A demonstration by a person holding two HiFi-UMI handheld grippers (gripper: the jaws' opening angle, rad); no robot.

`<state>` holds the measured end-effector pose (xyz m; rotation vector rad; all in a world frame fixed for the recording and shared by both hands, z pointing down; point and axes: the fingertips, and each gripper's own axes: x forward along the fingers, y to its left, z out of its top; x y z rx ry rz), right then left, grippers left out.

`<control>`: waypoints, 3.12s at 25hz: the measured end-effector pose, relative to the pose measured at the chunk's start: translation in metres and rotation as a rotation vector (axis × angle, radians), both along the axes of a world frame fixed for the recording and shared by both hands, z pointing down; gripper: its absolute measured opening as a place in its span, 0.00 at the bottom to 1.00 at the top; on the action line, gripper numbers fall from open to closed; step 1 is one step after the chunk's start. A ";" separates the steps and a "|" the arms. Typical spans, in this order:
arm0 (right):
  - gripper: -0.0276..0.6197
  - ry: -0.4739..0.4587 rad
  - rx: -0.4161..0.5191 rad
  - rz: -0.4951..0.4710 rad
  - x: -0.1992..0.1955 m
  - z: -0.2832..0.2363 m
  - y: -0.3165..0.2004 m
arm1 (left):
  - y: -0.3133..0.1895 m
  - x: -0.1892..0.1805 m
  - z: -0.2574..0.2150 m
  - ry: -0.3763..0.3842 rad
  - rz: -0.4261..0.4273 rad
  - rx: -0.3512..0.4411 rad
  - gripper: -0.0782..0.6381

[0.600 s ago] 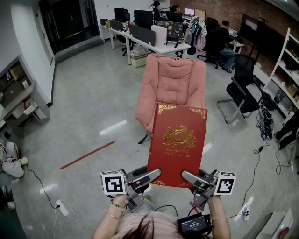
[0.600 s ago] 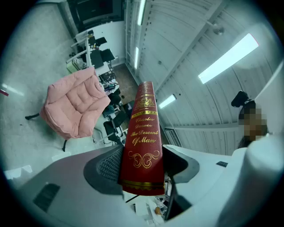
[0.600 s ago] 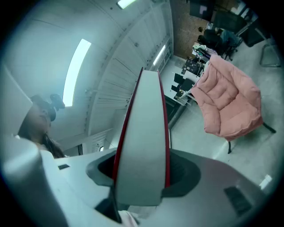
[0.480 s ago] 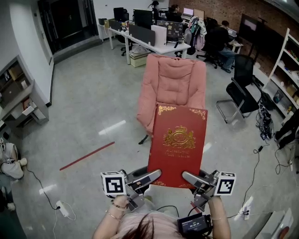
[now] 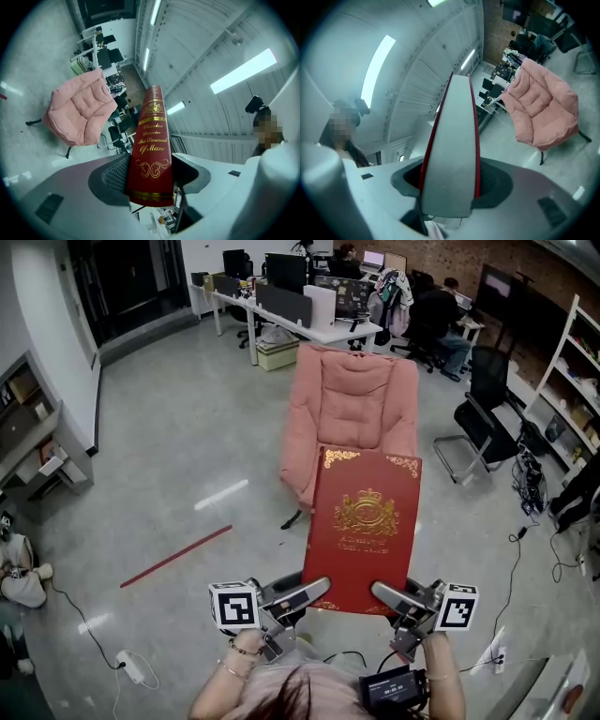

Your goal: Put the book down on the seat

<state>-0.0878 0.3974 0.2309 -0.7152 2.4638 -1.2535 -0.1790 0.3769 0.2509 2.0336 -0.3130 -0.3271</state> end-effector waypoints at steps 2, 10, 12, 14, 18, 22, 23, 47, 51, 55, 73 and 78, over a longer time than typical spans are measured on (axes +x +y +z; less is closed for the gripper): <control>0.45 0.002 -0.002 0.008 -0.005 0.001 -0.005 | -0.006 -0.005 0.000 -0.001 0.006 -0.002 0.47; 0.45 -0.004 -0.033 0.033 -0.015 0.006 -0.021 | -0.024 -0.014 0.004 -0.009 0.017 -0.016 0.47; 0.45 0.004 -0.033 0.034 -0.014 0.008 -0.022 | -0.025 -0.014 0.006 -0.009 0.018 -0.019 0.47; 0.45 0.003 -0.037 0.038 -0.013 0.010 -0.024 | -0.027 -0.013 0.009 -0.009 0.018 -0.024 0.47; 0.45 -0.006 -0.049 0.041 -0.011 0.015 -0.031 | -0.033 -0.011 0.014 -0.008 0.017 -0.037 0.47; 0.45 -0.013 -0.059 0.033 -0.006 0.018 -0.043 | -0.045 -0.006 0.016 -0.019 0.016 -0.046 0.47; 0.45 -0.017 -0.061 0.032 -0.004 0.019 -0.047 | -0.049 -0.004 0.017 -0.022 0.015 -0.048 0.47; 0.45 -0.042 -0.071 0.013 0.084 0.029 -0.166 | -0.164 0.081 0.028 -0.038 -0.017 -0.090 0.47; 0.45 -0.058 -0.082 0.007 0.102 0.030 -0.182 | -0.177 0.099 0.031 -0.039 -0.030 -0.125 0.47; 0.45 -0.057 -0.081 -0.008 0.118 0.033 -0.197 | -0.190 0.113 0.035 -0.047 -0.055 -0.153 0.47; 0.45 -0.092 -0.083 -0.076 0.152 0.046 -0.242 | -0.227 0.145 0.045 -0.061 -0.139 -0.141 0.47; 0.45 -0.101 -0.089 -0.086 0.151 0.049 -0.246 | -0.232 0.146 0.048 -0.060 -0.139 -0.119 0.47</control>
